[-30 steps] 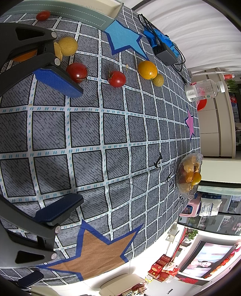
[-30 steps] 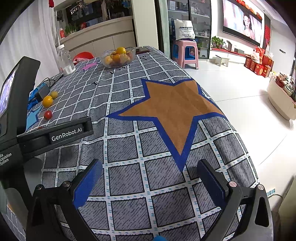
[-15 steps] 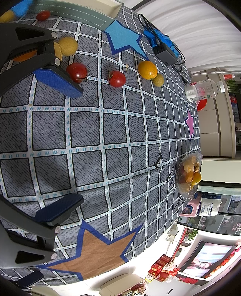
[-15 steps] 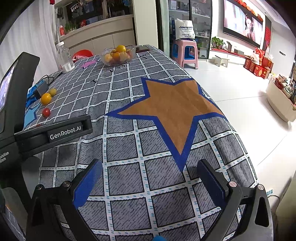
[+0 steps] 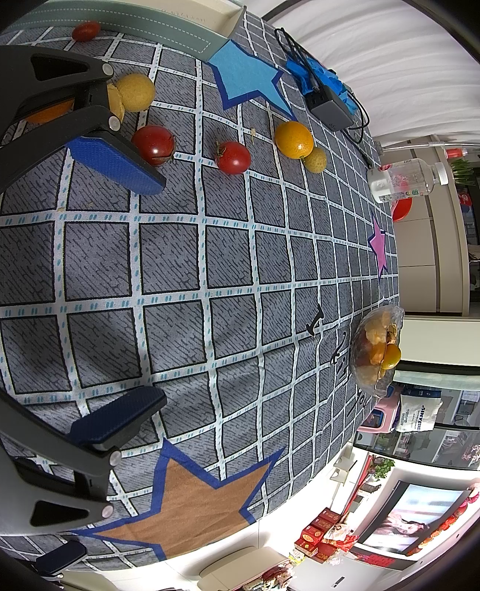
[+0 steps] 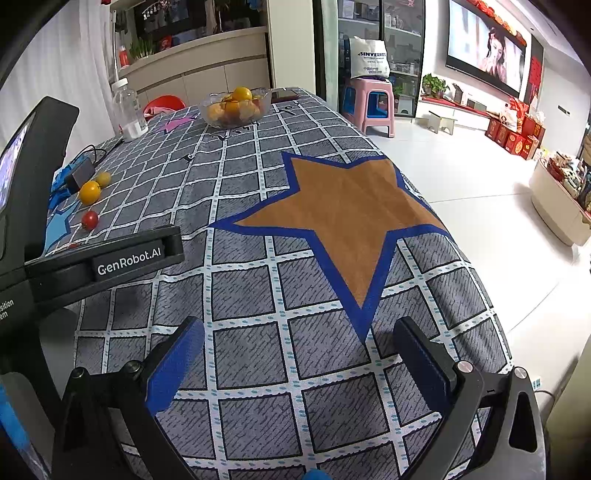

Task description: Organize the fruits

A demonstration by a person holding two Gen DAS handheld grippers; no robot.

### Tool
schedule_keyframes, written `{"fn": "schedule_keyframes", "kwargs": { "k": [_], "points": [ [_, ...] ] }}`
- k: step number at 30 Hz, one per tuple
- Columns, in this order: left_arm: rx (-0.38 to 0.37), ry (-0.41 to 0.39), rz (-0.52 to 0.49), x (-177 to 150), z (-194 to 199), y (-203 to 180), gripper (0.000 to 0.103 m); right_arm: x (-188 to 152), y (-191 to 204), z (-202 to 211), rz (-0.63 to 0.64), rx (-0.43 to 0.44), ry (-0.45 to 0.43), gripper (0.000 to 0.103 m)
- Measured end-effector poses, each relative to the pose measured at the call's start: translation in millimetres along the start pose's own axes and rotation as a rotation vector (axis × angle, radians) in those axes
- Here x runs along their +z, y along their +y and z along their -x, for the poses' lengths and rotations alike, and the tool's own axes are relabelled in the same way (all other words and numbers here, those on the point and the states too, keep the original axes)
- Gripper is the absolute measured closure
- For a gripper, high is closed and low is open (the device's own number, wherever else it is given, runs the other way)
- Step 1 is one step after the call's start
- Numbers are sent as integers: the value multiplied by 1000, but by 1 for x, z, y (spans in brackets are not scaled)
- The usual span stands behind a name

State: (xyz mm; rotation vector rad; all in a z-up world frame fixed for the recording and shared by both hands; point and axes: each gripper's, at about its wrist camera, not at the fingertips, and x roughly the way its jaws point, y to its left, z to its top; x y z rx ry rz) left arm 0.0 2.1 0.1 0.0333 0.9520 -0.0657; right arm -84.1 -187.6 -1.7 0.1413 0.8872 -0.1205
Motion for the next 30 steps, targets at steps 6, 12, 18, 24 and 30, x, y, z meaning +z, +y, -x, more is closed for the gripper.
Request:
{"fn": "schedule_keyframes", "kwargs": {
  "k": [6,12,18,24,30],
  "points": [
    [0,0,0,0,0,0,0,0,0,0,-1,2,-1,0],
    [4,1,5,0,0,0,0,-1,0,0,-1,2,-2,0],
    [-10,-23,-54,-3,27,-5,0,0,-1,1,-10,13,-7,0],
    [-100,-210,-132,-24,118,14,0,0,-2,1,-9,12,-7,0],
    [-172,-266,-115,-74,167,83,0,0,-2,2,-3,5,-3,0]
  ]
}}
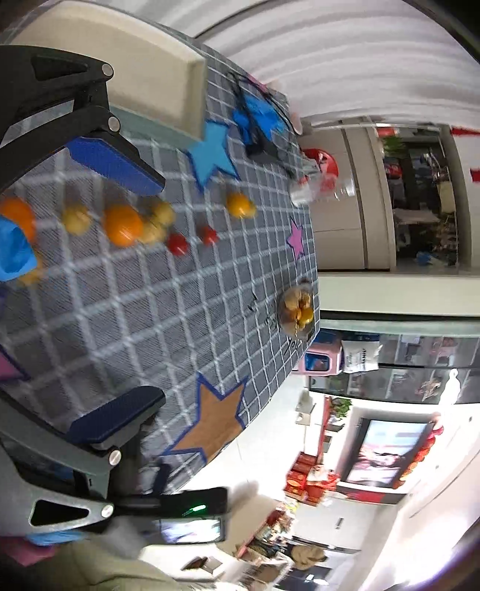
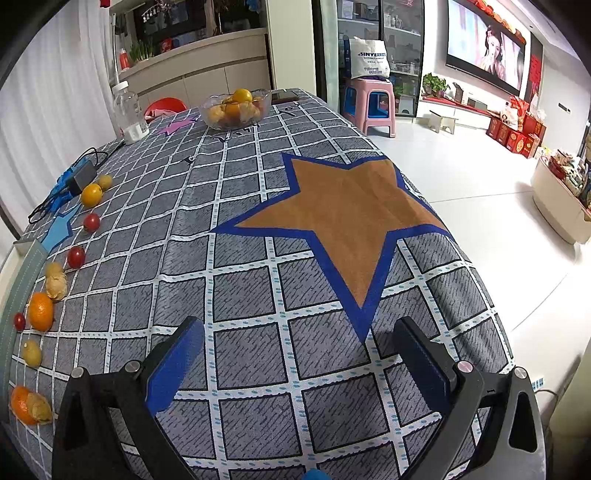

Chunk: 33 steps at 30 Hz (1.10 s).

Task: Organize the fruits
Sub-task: 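Reach the left gripper to the large orange and close on it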

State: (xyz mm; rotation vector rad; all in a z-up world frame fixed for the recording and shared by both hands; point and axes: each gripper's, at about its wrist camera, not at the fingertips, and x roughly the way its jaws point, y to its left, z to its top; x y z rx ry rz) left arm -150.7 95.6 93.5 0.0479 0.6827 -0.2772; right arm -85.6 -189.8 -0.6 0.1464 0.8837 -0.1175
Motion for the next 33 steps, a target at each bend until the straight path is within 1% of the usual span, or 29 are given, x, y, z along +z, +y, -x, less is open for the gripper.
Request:
{"fn": "schedule_keyframes", "kwargs": {
  "k": [1,3,5,6,9,11,17,18,21,24,27,29,30,31,33],
  "points": [
    [-2,9,7,-7,3,8,0,0,0,0,1,-2,1,0],
    [-7,42,42,-34,11,30,0,0,1,-1,4,-5,2,0],
    [8,67,57,-54,15,41,0,0,1,-1,6,-8,3,0],
    [28,88,53,-67,14,46,0,1,2,-1,7,-9,4,0],
    [67,124,32,-88,8,50,0,1,3,-1,8,-10,4,0],
    [82,143,21,-96,2,49,0,1,3,-2,8,-10,4,0],
    [93,201,26,-98,-19,49,0,1,4,-3,17,-21,10,0],
    [93,185,30,-98,-19,49,0,1,5,-3,22,-26,12,0],
    [108,171,42,-100,-20,48,0,0,9,-5,48,-56,26,0],
    [112,123,29,-107,-16,47,0,0,9,-4,47,-56,26,0],
    [91,178,28,-101,-18,49,0,0,6,-3,53,-55,32,0],
    [78,207,27,-97,-18,50,0,1,7,-2,68,-43,44,0],
    [66,208,28,-96,-17,49,0,-1,5,2,66,-23,34,0],
    [55,196,24,-96,-15,49,0,-4,3,8,52,9,11,0],
    [62,160,3,-95,-10,45,0,-11,1,23,38,62,-27,0]
  ]
}}
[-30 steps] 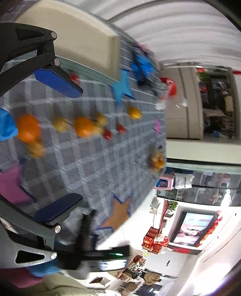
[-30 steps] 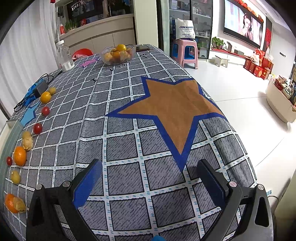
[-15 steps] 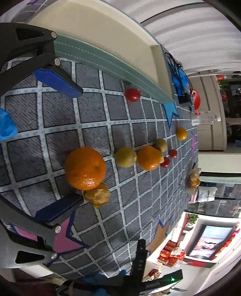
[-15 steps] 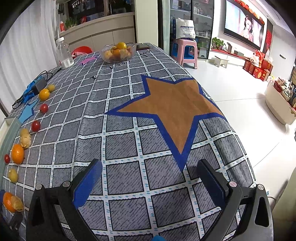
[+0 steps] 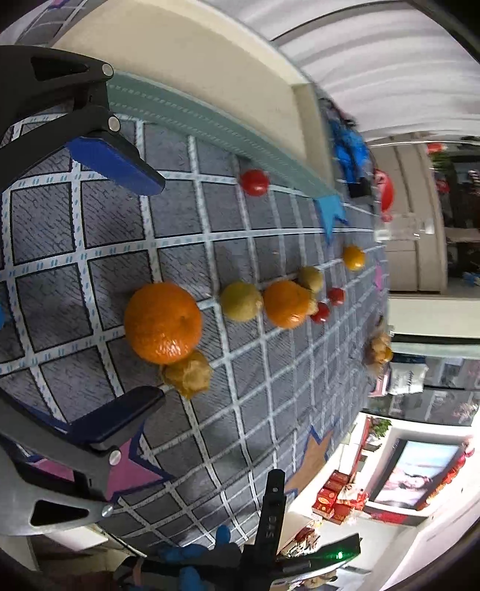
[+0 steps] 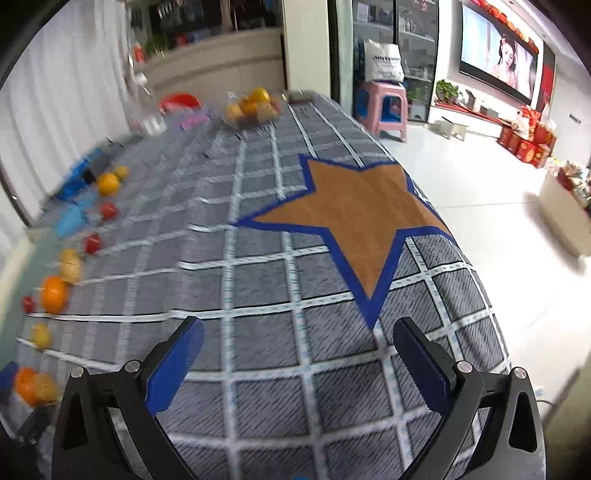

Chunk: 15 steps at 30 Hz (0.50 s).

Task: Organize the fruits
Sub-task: 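Reach the left gripper to the large orange and close on it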

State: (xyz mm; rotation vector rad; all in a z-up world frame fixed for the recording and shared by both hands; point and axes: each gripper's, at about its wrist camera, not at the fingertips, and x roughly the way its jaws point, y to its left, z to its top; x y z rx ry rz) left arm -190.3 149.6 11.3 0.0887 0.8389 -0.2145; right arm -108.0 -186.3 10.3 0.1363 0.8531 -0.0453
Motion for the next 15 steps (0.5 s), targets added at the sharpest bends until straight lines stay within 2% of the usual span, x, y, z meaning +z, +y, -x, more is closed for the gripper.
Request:
{"fn": "schedule_keyframes", "kwargs": {
  "k": [2,4,8,10,11,15],
  "points": [
    [11,-23,-21,1,3,-4,1,-4,4,11,8,41,-18,0],
    [1,-26,-34,3,3,-8,7,-12,12,23,34,101,-22,0],
    [-30,13,-12,3,-7,-8,32,-21,28,32,64,160,-19,0],
    [-16,-4,-7,3,-5,-7,46,-26,35,34,69,187,-7,0],
    [-32,-6,-7,3,-4,-6,58,-28,40,34,77,198,0,0],
    [-67,-8,23,1,2,3,60,-30,64,35,116,237,2,0]
  ]
}}
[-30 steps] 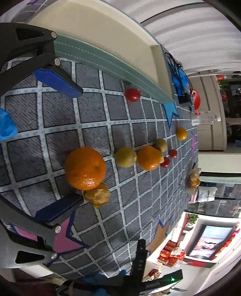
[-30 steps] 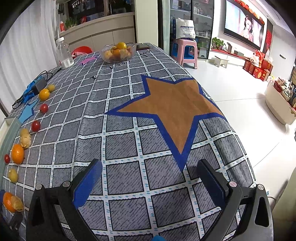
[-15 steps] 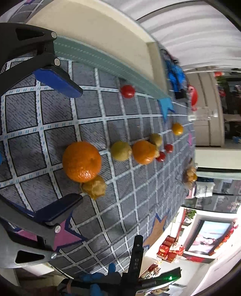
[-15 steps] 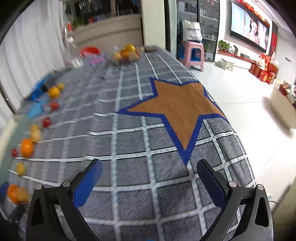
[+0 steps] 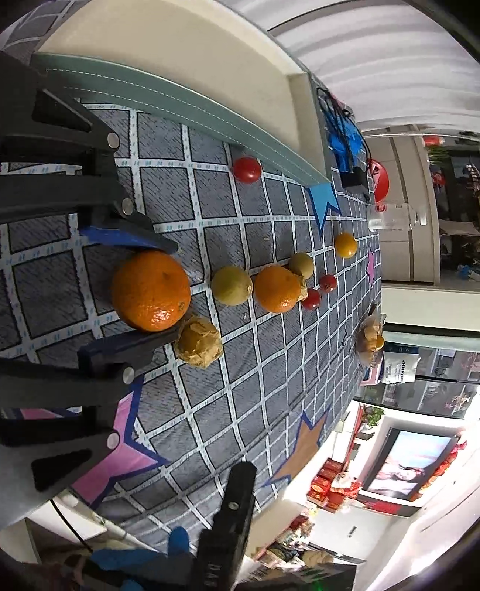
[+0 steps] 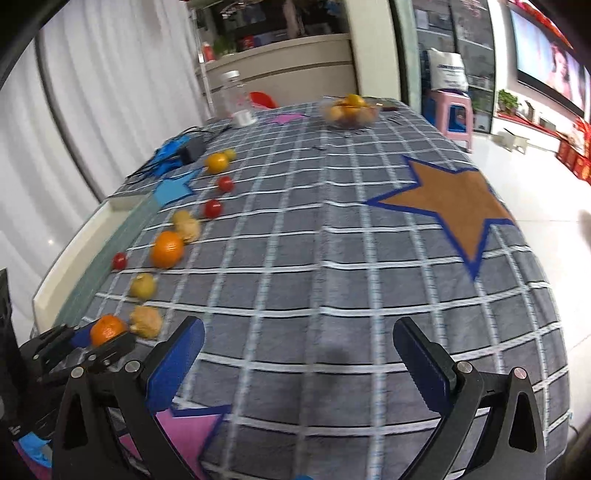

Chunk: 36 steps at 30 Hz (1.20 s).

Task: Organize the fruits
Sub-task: 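Reach the left gripper to the large orange and close on it, then grasp the wrinkled yellow fruit with the right gripper while left carries the orange over the white tray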

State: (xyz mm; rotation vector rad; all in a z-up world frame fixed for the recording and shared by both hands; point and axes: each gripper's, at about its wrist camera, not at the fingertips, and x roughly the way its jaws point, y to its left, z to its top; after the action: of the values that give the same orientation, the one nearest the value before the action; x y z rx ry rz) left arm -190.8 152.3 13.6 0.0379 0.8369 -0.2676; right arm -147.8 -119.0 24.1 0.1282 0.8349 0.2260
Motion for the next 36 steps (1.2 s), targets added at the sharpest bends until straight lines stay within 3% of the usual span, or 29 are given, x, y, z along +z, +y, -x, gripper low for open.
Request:
{"fn": "schedule_keyframes", "kwargs": {
  "k": [6,13,14,15,19,20,36],
  "points": [
    [15,-28,18,-9,20,10,60,-6,51,-12,118,49,22,0],
    [43,-115,66,-10,60,32,60,-9,98,-35,211,70,59,0],
    [55,-125,70,-9,65,37,60,-9,106,-38,230,64,60,5],
    [64,-132,73,-8,67,41,60,-10,110,-39,243,58,64,22],
    [90,-149,110,-5,72,60,60,-14,129,-46,300,1,77,57],
    [88,-148,121,-5,71,64,60,-13,130,-46,288,18,80,76],
    [128,-177,181,-1,77,127,60,20,141,-35,187,70,68,77]
  ]
}}
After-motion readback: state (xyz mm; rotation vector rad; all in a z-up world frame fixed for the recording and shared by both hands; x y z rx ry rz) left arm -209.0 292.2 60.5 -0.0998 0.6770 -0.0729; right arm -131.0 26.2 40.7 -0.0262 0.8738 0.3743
